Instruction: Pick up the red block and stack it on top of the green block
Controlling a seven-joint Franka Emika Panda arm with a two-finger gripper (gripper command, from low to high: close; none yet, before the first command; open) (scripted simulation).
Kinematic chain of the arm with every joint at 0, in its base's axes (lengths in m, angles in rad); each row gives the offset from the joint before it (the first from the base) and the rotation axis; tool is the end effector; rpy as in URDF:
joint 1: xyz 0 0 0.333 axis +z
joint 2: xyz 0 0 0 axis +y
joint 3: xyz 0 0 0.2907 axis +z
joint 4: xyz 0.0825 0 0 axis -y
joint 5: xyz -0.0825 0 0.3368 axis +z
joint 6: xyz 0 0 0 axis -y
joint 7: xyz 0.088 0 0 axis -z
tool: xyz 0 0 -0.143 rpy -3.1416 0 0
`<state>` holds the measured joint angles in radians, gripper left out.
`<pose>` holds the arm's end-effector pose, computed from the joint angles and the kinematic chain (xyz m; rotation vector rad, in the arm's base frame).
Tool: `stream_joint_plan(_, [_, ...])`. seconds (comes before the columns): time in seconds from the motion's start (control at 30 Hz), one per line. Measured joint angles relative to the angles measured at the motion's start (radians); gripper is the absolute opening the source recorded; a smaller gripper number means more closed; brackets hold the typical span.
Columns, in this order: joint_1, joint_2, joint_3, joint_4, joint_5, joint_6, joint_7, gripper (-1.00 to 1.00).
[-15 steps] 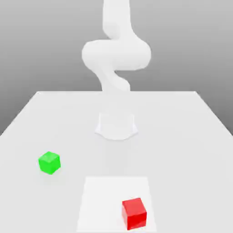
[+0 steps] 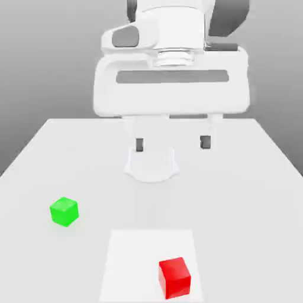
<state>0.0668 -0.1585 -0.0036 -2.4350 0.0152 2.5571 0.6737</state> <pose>0.4687 0.0297 0.3644 -2.8615 0.9198 -0.3902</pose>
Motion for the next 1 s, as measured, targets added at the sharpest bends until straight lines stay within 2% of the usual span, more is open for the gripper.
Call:
stream_joint_plan(0.3, [0.018,0.326,0.011,-0.066,-0.016,0.134,-0.046,0.00])
stream_joint_plan(0.47, [0.021,0.507,0.010,-0.048,-0.022,0.275,-0.046,0.00])
stream_joint_plan(0.5, [0.021,0.527,0.009,-0.045,-0.022,0.292,-0.046,-1.00])
stream_joint_plan(0.73, [0.020,0.524,0.010,-0.046,-0.024,0.289,-0.045,-1.00])
stream_joint_plan(0.9, [0.016,0.367,0.011,-0.071,-0.021,0.158,-0.052,-1.00])
stream_joint_plan(1.0, [-0.040,0.296,-0.032,-0.120,-0.048,0.136,-0.162,-1.00])
